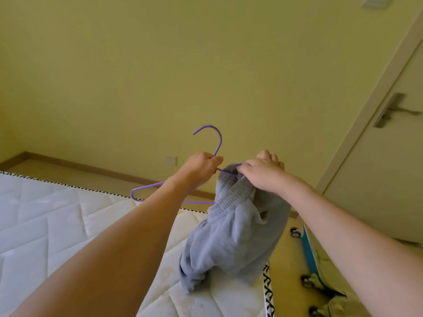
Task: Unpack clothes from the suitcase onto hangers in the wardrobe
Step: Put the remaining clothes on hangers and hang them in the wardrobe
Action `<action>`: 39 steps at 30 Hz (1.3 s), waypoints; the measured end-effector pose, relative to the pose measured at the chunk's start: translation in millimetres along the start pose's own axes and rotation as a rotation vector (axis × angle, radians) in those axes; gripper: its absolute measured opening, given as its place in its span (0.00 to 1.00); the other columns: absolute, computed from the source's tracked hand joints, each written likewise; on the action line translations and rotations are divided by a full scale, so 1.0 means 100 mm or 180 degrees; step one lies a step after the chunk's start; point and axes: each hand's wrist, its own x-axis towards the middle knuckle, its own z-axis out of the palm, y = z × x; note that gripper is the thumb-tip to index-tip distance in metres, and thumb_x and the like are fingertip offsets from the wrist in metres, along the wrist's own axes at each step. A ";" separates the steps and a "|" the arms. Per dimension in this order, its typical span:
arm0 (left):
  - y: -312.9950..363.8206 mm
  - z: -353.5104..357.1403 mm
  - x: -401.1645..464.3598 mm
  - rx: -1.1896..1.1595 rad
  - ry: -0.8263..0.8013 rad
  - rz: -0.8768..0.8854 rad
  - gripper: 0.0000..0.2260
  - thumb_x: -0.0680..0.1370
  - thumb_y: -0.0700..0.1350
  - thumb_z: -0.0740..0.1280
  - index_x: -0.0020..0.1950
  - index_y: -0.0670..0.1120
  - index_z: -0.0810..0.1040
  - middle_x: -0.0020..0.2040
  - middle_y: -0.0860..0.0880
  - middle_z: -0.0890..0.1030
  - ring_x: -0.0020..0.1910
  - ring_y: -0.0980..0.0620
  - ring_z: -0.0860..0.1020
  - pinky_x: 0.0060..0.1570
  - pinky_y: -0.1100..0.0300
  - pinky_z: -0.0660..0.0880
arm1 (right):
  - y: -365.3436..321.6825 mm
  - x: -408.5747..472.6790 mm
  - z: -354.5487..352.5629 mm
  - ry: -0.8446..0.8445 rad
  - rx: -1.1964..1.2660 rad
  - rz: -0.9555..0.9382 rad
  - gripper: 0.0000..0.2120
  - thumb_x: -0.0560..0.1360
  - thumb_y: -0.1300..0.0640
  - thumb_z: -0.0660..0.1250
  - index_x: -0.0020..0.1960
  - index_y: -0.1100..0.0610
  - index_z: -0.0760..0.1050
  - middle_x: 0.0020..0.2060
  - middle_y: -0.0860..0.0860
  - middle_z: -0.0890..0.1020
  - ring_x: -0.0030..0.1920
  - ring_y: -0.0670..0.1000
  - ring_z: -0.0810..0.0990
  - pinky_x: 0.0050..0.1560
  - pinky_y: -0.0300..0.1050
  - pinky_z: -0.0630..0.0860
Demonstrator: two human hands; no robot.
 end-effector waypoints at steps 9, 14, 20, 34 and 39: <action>0.34 0.27 -0.01 -0.1358 0.0331 0.0426 0.07 0.75 0.40 0.61 0.37 0.47 0.73 0.37 0.51 0.75 0.40 0.48 0.72 0.43 0.55 0.67 | 0.37 -0.15 -0.23 0.0554 0.0278 -0.0557 0.21 0.73 0.33 0.60 0.42 0.52 0.68 0.36 0.49 0.78 0.40 0.53 0.77 0.42 0.49 0.72; 0.09 0.50 -0.22 -0.0143 0.2074 0.0505 0.00 0.74 0.41 0.58 0.43 0.45 0.67 0.35 0.50 0.73 0.37 0.44 0.71 0.36 0.51 0.67 | 0.67 -0.16 -0.52 0.0866 0.0617 -0.0151 0.32 0.65 0.24 0.63 0.34 0.55 0.68 0.25 0.48 0.71 0.27 0.52 0.69 0.32 0.46 0.66; -0.01 1.23 -0.21 0.0197 0.0961 -0.0437 0.10 0.73 0.51 0.59 0.47 0.45 0.71 0.43 0.48 0.78 0.43 0.44 0.76 0.43 0.52 0.74 | 0.88 -0.25 -0.73 0.1081 0.0597 -0.0174 0.29 0.73 0.32 0.63 0.29 0.53 0.57 0.23 0.46 0.62 0.26 0.51 0.61 0.31 0.46 0.59; 0.63 2.18 0.30 0.0228 -0.2459 -0.1287 0.04 0.73 0.44 0.62 0.41 0.46 0.75 0.38 0.50 0.75 0.38 0.49 0.75 0.44 0.55 0.75 | 1.63 -0.79 -1.31 0.1501 0.1334 -0.0394 0.16 0.77 0.48 0.66 0.36 0.57 0.69 0.28 0.47 0.65 0.31 0.47 0.63 0.35 0.44 0.62; 0.52 1.96 0.47 -0.0770 -0.1395 -0.1585 0.14 0.79 0.36 0.48 0.36 0.44 0.66 0.23 0.49 0.64 0.22 0.53 0.65 0.34 0.58 0.73 | 1.97 -0.93 -1.40 0.1613 0.0884 0.0042 0.26 0.74 0.35 0.63 0.32 0.51 0.56 0.27 0.49 0.58 0.29 0.49 0.57 0.32 0.46 0.54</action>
